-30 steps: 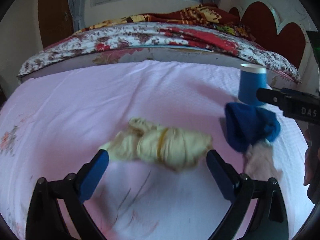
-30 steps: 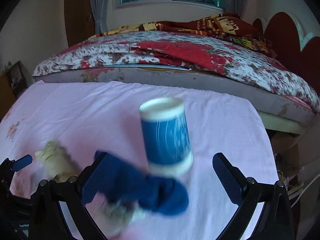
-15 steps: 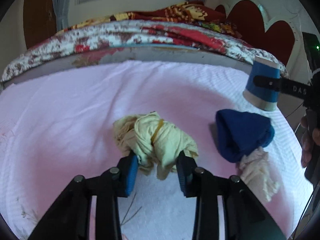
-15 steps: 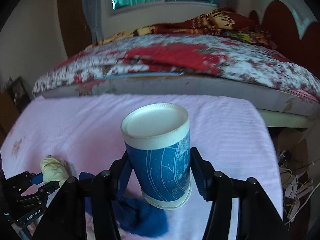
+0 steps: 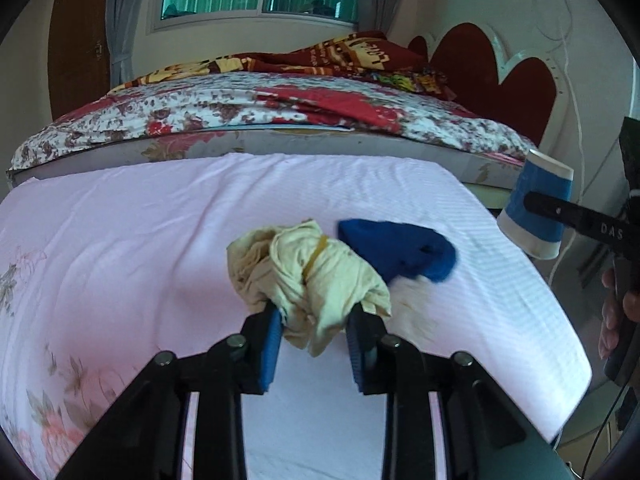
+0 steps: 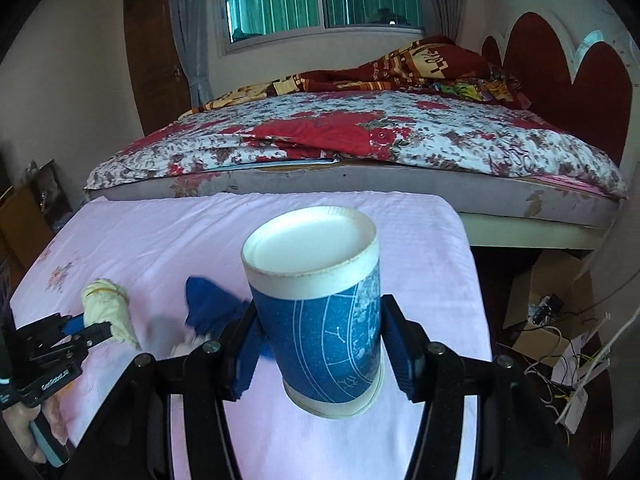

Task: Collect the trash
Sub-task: 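Carry the beige cloth and blue cup toward the black bin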

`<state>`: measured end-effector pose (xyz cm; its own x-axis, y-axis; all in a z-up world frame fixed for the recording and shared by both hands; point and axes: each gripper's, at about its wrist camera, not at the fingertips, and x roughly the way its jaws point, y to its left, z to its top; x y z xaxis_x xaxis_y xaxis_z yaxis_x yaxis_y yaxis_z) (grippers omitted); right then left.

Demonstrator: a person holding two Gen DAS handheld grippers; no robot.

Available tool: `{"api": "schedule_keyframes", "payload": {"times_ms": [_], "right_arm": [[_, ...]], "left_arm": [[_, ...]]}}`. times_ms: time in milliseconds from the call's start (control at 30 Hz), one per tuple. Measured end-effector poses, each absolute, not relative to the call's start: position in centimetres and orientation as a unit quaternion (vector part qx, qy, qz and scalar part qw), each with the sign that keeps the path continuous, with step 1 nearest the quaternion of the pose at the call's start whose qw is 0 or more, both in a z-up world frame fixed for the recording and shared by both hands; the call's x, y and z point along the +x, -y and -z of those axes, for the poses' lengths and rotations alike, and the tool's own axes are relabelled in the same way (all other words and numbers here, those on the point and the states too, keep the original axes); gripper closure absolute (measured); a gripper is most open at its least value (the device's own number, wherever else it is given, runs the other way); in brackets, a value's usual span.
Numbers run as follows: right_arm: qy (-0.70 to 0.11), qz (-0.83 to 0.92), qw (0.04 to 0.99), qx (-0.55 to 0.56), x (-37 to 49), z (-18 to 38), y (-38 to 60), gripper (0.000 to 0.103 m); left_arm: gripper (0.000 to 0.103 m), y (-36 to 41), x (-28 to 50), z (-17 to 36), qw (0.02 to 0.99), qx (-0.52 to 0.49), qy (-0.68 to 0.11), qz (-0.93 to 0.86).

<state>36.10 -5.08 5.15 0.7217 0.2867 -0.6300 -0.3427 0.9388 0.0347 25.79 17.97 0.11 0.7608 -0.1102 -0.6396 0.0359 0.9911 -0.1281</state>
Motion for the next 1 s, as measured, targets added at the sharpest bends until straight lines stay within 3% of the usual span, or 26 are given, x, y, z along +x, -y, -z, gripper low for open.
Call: {"api": "schedule_keyframes", "payload": {"times_ms": [600, 1000], "right_arm": [[-0.309, -0.149, 0.938, -0.050, 20.4, -6.7, 13.9, 0.045], [-0.307, -0.131, 0.942, -0.032, 15.6, -5.9, 18.2, 0.045]], "left_arm": [[0.073, -8.6, 17.0, -1.6, 0.937, -0.031, -0.332, 0.101], [0.073, -4.1, 14.4, -1.9, 0.936, -0.004, -0.327, 0.133]]}}
